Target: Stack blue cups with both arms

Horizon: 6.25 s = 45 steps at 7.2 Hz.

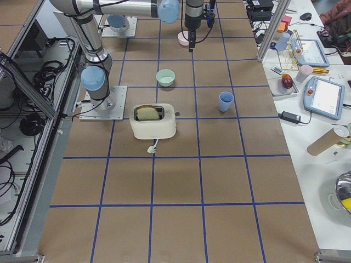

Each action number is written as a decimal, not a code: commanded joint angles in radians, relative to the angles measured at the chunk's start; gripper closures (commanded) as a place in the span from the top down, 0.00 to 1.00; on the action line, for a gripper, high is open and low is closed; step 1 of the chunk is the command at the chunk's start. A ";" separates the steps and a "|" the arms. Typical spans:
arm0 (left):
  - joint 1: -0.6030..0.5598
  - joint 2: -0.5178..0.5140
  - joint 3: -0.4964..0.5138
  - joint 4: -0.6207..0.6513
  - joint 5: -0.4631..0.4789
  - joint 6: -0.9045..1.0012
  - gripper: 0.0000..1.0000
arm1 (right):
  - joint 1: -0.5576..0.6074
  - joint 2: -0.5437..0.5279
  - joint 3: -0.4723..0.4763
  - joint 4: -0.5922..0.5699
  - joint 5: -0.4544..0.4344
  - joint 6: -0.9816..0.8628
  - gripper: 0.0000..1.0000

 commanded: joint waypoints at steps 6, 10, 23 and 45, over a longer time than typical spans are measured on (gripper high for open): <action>0.030 -0.058 -0.003 0.061 0.022 0.067 0.00 | -0.173 0.367 -0.151 -0.361 -0.013 -0.300 1.00; 0.018 -0.029 0.012 0.055 0.034 0.053 0.00 | -0.216 0.597 -0.357 -0.358 -0.003 -0.367 1.00; -0.483 -0.141 0.282 0.084 -0.059 -0.809 0.00 | -0.253 0.606 -0.271 -0.268 -0.015 -0.450 0.00; -0.284 0.303 0.236 -0.607 -0.107 -0.399 1.00 | 0.102 0.466 -0.411 -0.158 0.070 0.234 0.00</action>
